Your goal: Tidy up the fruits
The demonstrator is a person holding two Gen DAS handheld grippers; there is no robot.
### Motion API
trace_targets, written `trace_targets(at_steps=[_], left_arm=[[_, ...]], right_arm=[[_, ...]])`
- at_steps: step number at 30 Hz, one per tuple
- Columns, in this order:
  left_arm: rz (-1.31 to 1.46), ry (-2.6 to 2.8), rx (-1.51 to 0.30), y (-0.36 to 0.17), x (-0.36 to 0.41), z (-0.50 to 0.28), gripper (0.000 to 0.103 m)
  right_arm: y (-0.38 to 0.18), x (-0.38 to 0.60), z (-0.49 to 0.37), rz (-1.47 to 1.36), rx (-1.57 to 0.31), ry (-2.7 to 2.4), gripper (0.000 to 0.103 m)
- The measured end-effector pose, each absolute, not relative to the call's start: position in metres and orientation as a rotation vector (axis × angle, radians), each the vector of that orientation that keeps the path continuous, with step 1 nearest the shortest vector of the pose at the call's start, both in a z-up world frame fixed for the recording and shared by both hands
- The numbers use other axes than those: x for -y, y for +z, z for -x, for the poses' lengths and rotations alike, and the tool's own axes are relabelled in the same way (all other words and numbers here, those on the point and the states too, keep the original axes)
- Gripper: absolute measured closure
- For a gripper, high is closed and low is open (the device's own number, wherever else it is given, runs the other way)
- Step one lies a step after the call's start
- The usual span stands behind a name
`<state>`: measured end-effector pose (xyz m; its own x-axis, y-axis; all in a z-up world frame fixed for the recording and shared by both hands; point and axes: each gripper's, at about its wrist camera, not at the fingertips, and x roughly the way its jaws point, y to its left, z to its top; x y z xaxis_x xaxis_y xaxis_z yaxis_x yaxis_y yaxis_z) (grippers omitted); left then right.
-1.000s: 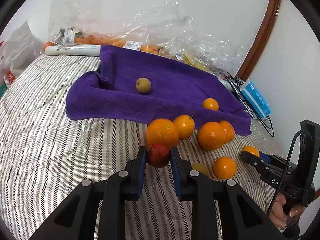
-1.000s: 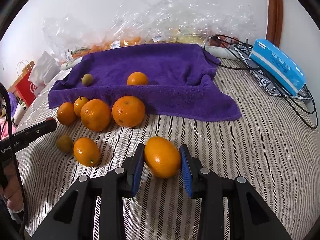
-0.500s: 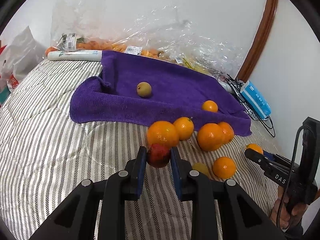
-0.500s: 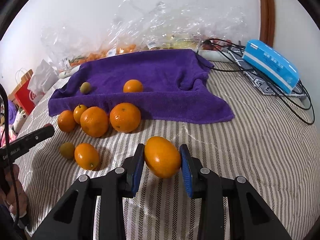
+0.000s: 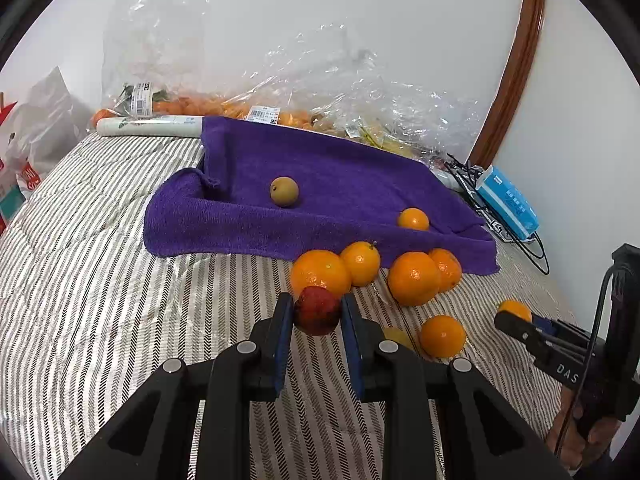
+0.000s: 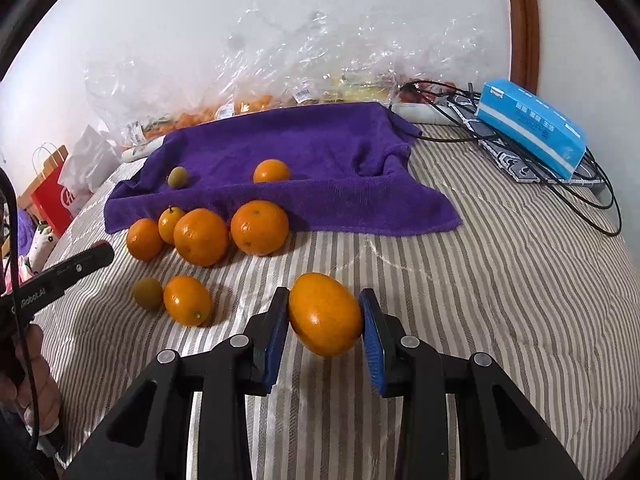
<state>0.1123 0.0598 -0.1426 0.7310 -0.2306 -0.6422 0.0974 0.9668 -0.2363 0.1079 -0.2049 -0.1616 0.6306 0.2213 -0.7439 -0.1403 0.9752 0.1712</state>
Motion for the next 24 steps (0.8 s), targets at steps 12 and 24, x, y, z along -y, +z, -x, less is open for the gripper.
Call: trace_targets(at_steps=[12,24], left_arm=[[0.181,-0.183,-0.698,-0.138,-0.057,-0.107,0.080],[0.182,-0.142,-0.691,-0.117,-0.066,-0.102,0.080]], right_arm=[[-0.133,0.192,-0.100,-0.111,-0.829,0.261,0.068],[-0.108,0.180,-0.107,-0.089,-0.779,0.309,0.068]])
